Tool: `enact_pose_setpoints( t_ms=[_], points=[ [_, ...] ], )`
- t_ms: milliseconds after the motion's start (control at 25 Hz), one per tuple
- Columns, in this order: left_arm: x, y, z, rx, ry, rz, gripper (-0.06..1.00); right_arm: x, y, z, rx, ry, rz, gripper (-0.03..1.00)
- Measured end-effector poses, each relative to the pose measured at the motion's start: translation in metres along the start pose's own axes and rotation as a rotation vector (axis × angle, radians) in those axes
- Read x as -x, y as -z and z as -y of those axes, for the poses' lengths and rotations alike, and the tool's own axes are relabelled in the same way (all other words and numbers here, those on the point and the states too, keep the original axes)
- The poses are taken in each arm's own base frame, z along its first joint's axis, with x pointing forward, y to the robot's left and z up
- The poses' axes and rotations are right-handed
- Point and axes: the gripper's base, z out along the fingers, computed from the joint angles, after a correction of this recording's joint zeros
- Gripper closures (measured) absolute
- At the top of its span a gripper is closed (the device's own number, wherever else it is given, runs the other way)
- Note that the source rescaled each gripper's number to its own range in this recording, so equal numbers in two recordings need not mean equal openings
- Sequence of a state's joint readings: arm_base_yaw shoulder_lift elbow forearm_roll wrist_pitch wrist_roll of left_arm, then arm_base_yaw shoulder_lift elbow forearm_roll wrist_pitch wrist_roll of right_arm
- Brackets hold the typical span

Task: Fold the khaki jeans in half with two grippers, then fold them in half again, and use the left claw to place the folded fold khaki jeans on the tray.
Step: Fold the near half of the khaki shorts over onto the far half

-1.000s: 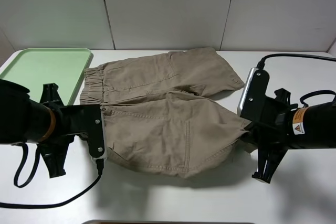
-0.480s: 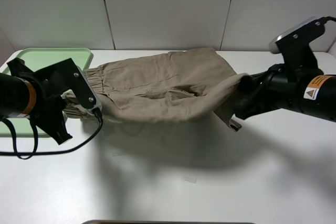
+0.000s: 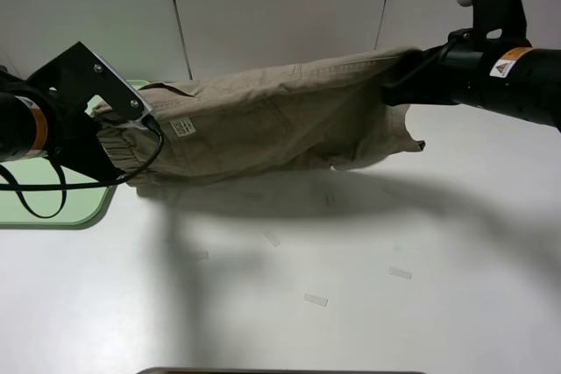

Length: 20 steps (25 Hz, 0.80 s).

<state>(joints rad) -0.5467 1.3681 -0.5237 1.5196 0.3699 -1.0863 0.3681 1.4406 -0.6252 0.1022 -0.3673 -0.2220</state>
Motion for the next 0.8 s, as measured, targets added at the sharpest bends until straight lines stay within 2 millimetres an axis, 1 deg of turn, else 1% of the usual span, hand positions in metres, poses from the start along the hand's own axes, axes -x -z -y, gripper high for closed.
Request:
enact_pose_setpoints(
  t_ms=[200, 320, 440, 640, 800],
  points=[
    [-0.002, -0.006, -0.017, 0.062, -0.009, 0.032, 0.94, 0.004, -0.03, -0.001, 0.003, 0.004, -0.02, 0.97],
    [-0.007, -0.011, -0.028, 0.082, 0.042, 0.026, 0.94, 0.002, -0.046, -0.002, 0.006, 0.013, -0.034, 0.97],
    [-0.01, -0.017, -0.037, 0.081, 0.088, 0.012, 0.94, 0.0, -0.057, -0.003, 0.01, 0.027, -0.028, 0.97],
    [-0.008, -0.036, -0.039, 0.066, 0.109, -0.031, 0.94, -0.001, -0.069, -0.005, 0.006, 0.033, 0.012, 0.97],
    [-0.002, -0.054, -0.039, 0.074, 0.1, -0.062, 0.94, -0.004, -0.075, -0.004, -0.006, 0.045, 0.035, 0.97]
  ],
)
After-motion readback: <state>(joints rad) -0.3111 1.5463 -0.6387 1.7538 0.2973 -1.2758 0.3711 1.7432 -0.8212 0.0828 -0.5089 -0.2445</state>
